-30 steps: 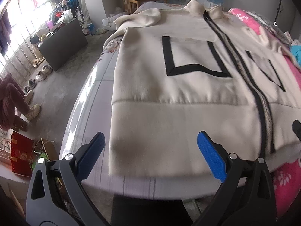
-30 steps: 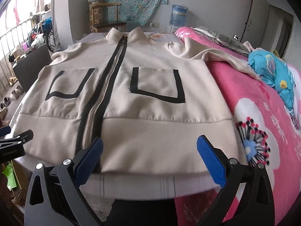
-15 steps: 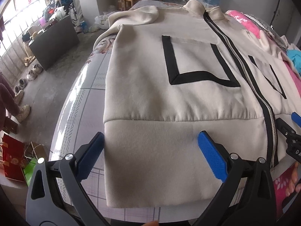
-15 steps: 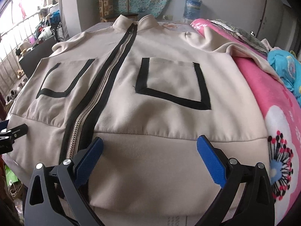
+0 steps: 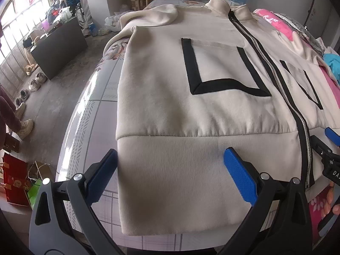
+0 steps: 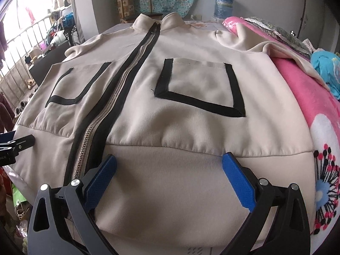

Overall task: Fold large clothes
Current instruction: 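Move the left tool toward the jacket's side edge near the hem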

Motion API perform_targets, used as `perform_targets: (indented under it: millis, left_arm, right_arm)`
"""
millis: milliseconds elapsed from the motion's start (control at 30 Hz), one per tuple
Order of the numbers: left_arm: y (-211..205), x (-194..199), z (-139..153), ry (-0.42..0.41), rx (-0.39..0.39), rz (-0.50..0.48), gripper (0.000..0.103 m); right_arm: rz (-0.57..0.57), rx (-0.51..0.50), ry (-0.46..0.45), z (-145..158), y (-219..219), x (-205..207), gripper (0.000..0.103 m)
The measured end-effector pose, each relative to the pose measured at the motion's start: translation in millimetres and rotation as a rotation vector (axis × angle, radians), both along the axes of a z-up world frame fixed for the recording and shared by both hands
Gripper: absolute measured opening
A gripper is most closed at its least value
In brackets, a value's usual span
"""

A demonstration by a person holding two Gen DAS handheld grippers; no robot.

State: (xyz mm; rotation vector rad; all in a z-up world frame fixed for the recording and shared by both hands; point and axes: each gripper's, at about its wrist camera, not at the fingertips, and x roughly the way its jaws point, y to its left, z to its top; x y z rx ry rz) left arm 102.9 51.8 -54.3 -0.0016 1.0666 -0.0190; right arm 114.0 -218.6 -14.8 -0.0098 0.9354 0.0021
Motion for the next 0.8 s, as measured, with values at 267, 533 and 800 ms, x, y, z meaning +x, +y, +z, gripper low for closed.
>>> perform_targets:
  millis: [267, 533, 800]
  left_arm:
    - [0.0, -6.4, 0.9, -0.047, 0.003, -0.015, 0.096]
    - [19.6, -40.3, 24.5, -0.179, -0.044, -0.026, 0.096]
    - [50.0, -63.9, 26.0, -0.188, -0.119, -0.029, 0.094]
  right_arm:
    - [0.005, 0.003, 0.0, -0.6, -2.0, -1.0, 0.097]
    - [0.027, 0.028, 0.014, 4.6, -7.3, -2.9, 0.097]
    - [-0.057, 0.022, -0.047, 33.2, -51.6, -34.0, 0.097]
